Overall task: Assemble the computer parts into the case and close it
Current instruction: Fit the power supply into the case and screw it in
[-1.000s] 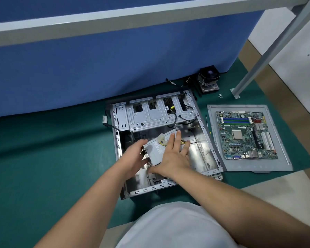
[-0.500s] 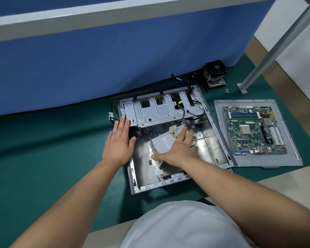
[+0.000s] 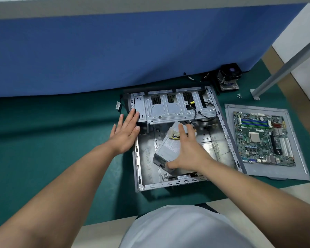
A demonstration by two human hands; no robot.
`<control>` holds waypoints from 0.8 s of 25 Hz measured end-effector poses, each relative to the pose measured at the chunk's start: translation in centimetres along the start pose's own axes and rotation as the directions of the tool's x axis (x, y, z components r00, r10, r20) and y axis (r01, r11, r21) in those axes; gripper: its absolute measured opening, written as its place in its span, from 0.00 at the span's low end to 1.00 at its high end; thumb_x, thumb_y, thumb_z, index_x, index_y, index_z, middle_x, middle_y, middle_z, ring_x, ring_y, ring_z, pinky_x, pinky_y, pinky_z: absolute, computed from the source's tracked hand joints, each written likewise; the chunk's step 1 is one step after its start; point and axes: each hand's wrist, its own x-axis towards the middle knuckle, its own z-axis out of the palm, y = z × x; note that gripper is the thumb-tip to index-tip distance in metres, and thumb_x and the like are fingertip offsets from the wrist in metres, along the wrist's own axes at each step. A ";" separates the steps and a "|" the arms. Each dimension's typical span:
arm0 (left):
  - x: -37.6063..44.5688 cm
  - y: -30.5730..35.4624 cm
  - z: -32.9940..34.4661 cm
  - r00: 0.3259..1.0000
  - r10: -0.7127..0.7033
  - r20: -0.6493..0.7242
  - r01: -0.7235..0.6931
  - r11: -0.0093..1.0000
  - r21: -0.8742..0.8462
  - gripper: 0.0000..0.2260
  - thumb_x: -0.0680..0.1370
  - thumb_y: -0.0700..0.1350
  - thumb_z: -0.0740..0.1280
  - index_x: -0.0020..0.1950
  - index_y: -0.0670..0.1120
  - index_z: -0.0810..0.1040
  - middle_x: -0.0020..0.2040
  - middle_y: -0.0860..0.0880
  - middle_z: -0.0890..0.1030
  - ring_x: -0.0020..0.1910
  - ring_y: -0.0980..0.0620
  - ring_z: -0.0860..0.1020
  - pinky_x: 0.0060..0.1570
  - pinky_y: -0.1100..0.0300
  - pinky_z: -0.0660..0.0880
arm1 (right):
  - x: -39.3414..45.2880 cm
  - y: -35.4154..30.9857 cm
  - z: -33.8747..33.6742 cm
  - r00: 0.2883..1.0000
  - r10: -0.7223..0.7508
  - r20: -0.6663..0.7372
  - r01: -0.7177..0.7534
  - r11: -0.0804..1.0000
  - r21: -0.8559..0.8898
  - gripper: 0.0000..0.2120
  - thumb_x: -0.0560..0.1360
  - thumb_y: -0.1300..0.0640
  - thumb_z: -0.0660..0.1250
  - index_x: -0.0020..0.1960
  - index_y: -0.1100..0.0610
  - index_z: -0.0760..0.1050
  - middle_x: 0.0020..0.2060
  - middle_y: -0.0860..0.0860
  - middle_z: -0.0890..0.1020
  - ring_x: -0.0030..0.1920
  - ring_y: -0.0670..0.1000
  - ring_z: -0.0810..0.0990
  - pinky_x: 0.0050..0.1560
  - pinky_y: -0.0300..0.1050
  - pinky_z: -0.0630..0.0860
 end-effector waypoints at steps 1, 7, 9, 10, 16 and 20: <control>0.1 0.0 0.0 1.000 0.001 0.018 0.000 1.000 -0.026 0.24 0.86 0.61 0.45 0.80 0.69 0.39 0.76 0.75 0.32 0.81 0.54 0.34 0.79 0.43 0.39 | 0.1 -0.2 -0.7 0.997 -0.070 0.045 0.072 0.996 -0.054 0.72 0.56 0.37 0.81 0.82 0.48 0.33 0.78 0.41 0.31 0.73 0.58 0.71 0.61 0.50 0.78; 0.3 0.5 -0.4 0.999 -0.007 0.044 0.016 0.981 -0.192 0.24 0.87 0.59 0.46 0.82 0.66 0.42 0.77 0.73 0.33 0.82 0.52 0.36 0.81 0.45 0.39 | 2.2 -3.1 -2.3 0.913 -0.295 0.281 0.376 0.877 -0.298 0.71 0.58 0.40 0.83 0.81 0.46 0.32 0.77 0.42 0.28 0.64 0.59 0.76 0.48 0.45 0.73; 0.2 0.7 -0.3 1.000 0.006 0.031 0.002 0.974 -0.228 0.24 0.87 0.57 0.47 0.83 0.63 0.44 0.79 0.70 0.34 0.83 0.52 0.38 0.81 0.45 0.41 | 2.7 -4.0 -1.6 0.890 -0.324 0.321 0.426 0.841 -0.334 0.72 0.58 0.42 0.84 0.81 0.47 0.33 0.78 0.45 0.30 0.65 0.62 0.75 0.54 0.49 0.77; 0.2 0.7 -0.2 1.000 0.013 0.028 -0.005 0.970 -0.245 0.24 0.88 0.56 0.47 0.83 0.62 0.44 0.79 0.69 0.35 0.83 0.52 0.40 0.81 0.45 0.42 | 2.8 -4.3 -1.3 0.883 -0.332 0.331 0.441 0.827 -0.349 0.72 0.58 0.43 0.84 0.81 0.47 0.33 0.79 0.47 0.31 0.66 0.64 0.74 0.58 0.52 0.78; -0.1 0.7 -0.4 0.999 0.031 0.024 -0.022 0.948 -0.318 0.24 0.88 0.55 0.49 0.83 0.62 0.46 0.80 0.70 0.36 0.83 0.55 0.42 0.81 0.46 0.44 | 3.2 -5.3 0.0 0.873 -0.366 0.323 0.465 0.826 -0.319 0.72 0.58 0.45 0.84 0.82 0.49 0.34 0.80 0.50 0.32 0.70 0.67 0.71 0.66 0.56 0.75; -0.1 0.9 -0.4 0.999 0.037 0.020 -0.028 0.941 -0.337 0.24 0.88 0.54 0.49 0.84 0.61 0.47 0.80 0.69 0.37 0.82 0.56 0.43 0.81 0.47 0.44 | 3.2 -5.4 0.8 0.868 -0.395 0.300 0.473 0.842 -0.261 0.71 0.58 0.44 0.84 0.81 0.49 0.34 0.78 0.45 0.31 0.71 0.66 0.70 0.65 0.55 0.76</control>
